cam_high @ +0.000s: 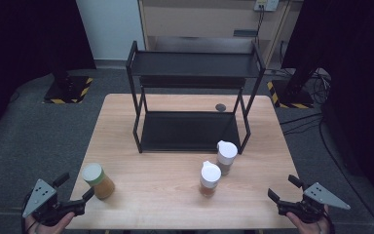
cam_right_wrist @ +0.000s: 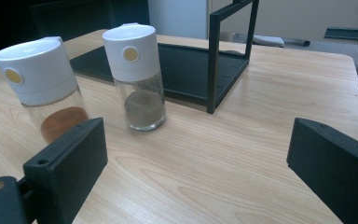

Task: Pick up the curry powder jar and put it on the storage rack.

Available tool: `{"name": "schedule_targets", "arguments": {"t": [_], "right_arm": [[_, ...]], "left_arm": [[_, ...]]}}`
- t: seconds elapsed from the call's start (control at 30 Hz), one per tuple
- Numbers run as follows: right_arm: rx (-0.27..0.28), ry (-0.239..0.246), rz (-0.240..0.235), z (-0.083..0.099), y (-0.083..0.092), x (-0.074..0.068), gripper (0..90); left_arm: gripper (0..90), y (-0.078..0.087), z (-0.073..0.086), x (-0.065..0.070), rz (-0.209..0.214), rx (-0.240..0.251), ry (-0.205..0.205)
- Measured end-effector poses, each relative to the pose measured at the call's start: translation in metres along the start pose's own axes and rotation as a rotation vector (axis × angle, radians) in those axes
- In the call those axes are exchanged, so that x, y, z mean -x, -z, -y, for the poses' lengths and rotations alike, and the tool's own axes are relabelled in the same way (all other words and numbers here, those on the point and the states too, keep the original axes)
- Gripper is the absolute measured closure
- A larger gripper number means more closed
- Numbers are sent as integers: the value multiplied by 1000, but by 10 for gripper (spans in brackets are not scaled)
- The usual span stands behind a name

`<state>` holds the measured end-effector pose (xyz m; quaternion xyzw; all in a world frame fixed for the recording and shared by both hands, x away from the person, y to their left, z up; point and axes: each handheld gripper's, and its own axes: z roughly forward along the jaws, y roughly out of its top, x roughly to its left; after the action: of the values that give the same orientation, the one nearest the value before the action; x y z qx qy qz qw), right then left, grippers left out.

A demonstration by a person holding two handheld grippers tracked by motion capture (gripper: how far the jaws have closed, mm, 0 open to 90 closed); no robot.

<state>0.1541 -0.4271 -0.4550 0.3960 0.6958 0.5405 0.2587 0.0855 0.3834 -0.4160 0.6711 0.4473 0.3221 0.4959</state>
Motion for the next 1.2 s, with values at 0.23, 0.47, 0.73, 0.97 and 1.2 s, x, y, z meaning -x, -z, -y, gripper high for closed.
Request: {"name": "schedule_targets", "arguments": {"t": [0.23,0.47,0.73,0.97,1.2], "right_arm": [[-3,-5,0,0,0,0,59],[-2,-6,3,0,0,0,59],[-4,-7,1,0,0,0,59],[-5,-9,1,0,0,0,60],[-1,-8,0,0,1,0,61]], "left_arm": [[8,-10,-2,-5,9,-11,23],[16,-21,-4,-7,9,-28,16],[31,-30,-2,-6,5,-38,10],[61,-39,0,-6,0,-43,1],[113,-47,5,-5,5,-40,5]]}}
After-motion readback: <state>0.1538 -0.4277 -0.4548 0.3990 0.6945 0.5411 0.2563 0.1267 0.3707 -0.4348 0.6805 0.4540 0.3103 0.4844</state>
